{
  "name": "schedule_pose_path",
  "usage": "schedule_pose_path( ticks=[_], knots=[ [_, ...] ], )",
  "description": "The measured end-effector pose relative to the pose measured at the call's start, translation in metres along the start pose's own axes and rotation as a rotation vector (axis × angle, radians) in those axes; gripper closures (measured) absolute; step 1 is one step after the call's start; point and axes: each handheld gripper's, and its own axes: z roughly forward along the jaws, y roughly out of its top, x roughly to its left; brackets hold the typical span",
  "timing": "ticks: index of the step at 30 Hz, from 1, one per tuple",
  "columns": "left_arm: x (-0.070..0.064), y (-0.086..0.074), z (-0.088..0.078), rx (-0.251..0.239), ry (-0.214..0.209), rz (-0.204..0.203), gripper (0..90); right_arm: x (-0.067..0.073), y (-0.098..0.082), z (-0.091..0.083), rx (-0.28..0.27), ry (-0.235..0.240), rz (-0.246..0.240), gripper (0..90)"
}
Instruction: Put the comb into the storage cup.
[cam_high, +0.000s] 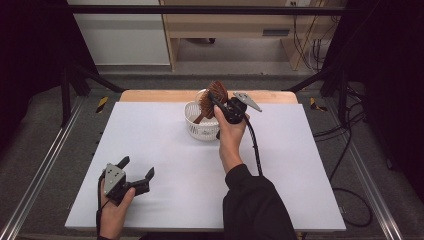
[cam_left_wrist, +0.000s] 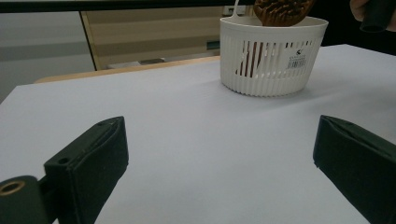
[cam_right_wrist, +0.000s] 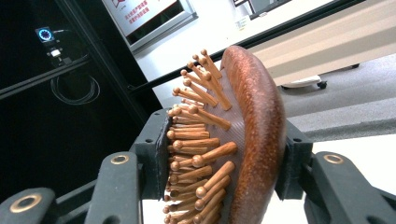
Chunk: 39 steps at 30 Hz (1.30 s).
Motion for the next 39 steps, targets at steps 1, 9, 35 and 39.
schedule_pose_path(
  ticks=[1,9,35,39],
  knots=[
    [0.0,0.0,0.0,0.0,0.0,0.002,3.2,0.0,0.0,0.0,0.001,0.001,-0.002,48.1],
    [0.0,0.0,0.0,0.002,0.0,0.002,3.2,-0.001,0.001,-0.001,0.008,0.004,-0.012,47.6],
    [0.0,0.0,0.0,0.003,0.003,0.001,3.2,-0.013,0.002,-0.007,0.049,0.005,-0.044,45.2],
    [0.001,0.0,0.0,0.004,0.002,0.0,3.2,-0.018,0.001,-0.009,0.055,0.002,-0.04,44.8]
  ],
)
